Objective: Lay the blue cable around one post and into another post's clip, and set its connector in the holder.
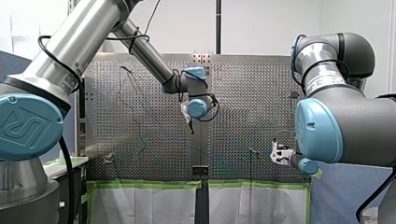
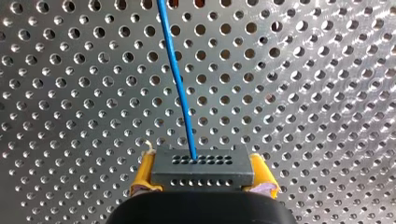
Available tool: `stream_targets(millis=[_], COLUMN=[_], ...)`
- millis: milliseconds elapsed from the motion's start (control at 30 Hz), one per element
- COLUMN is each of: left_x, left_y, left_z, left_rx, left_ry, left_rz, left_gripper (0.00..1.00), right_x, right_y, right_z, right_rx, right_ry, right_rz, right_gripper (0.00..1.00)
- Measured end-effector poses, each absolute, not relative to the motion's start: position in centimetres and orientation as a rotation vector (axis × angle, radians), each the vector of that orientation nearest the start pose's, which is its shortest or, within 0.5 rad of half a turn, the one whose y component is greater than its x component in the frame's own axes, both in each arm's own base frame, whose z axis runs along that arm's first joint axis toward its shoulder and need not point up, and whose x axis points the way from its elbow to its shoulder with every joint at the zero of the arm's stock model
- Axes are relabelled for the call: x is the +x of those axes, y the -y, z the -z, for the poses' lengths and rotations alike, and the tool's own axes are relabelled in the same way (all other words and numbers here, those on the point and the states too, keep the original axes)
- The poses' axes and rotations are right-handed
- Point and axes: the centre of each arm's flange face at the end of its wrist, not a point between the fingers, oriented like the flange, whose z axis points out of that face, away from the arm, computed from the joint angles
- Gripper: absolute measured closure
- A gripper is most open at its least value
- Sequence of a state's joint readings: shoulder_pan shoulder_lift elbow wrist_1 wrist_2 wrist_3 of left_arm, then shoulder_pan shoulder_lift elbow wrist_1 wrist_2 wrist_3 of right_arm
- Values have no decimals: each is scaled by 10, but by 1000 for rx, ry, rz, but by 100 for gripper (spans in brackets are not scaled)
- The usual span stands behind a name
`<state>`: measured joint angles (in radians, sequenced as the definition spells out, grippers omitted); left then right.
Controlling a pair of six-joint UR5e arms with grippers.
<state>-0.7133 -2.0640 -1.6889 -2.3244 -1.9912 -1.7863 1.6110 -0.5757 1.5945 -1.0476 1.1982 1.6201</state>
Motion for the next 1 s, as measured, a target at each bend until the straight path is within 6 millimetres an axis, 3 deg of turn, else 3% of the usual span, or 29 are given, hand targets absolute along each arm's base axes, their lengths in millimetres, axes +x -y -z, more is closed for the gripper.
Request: stream_targets(millis=[1000], left_x=[350], left_y=[428], left_z=[-286], left_rx=[-61], left_ry=[-1278], left_rz=[564], left_gripper=[1], right_x=[204], right_y=[648], right_z=[37], right_rx=[1477], right_ry=[993], right_rz=[-1560], right_gripper=[90])
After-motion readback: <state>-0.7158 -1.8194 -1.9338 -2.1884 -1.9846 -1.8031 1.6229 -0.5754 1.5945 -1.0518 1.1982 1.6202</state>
